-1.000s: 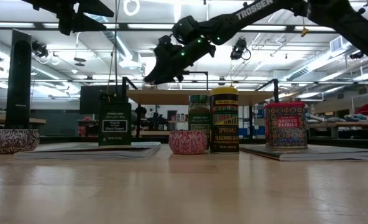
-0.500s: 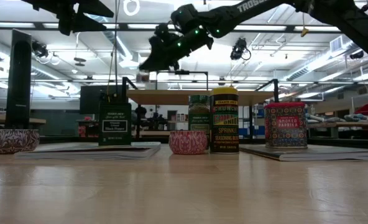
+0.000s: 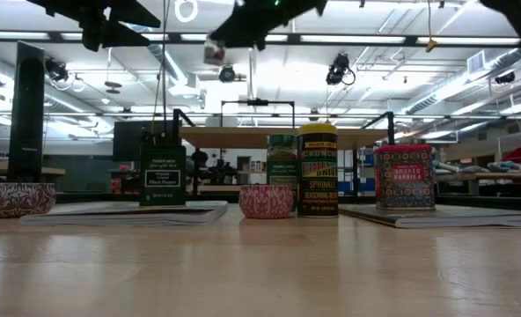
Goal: Shelf spices
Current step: Remove the white transparent spice from the shelf
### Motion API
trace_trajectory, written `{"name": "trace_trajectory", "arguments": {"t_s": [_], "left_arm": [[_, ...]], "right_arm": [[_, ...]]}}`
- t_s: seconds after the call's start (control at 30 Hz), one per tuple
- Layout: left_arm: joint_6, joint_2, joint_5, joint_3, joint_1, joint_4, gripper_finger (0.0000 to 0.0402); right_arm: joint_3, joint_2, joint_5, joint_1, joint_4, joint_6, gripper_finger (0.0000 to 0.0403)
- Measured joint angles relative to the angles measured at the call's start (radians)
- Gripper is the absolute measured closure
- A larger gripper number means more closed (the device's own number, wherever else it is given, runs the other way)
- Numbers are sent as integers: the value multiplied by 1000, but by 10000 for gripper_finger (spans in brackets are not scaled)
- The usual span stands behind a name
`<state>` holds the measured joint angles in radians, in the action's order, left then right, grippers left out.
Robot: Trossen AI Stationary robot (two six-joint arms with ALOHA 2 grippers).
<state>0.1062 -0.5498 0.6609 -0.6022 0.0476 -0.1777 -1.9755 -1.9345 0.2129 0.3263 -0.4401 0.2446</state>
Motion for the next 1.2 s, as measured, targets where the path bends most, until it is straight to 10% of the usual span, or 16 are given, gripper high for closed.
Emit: {"name": "trace_trajectory", "arguments": {"t_s": [0.37, 0.8, 1.2], "left_arm": [[0, 0, 0, 0, 0, 2, 53], [23, 0, -4, 0, 0, -2, 53], [35, 0, -19, 0, 0, -1, 53]], "right_arm": [[80, 51, 41, -294, -243, -12, 232], [469, -155, -67, -416, 395, -221, 232], [473, -238, -90, -423, 558, -251, 228]]}}
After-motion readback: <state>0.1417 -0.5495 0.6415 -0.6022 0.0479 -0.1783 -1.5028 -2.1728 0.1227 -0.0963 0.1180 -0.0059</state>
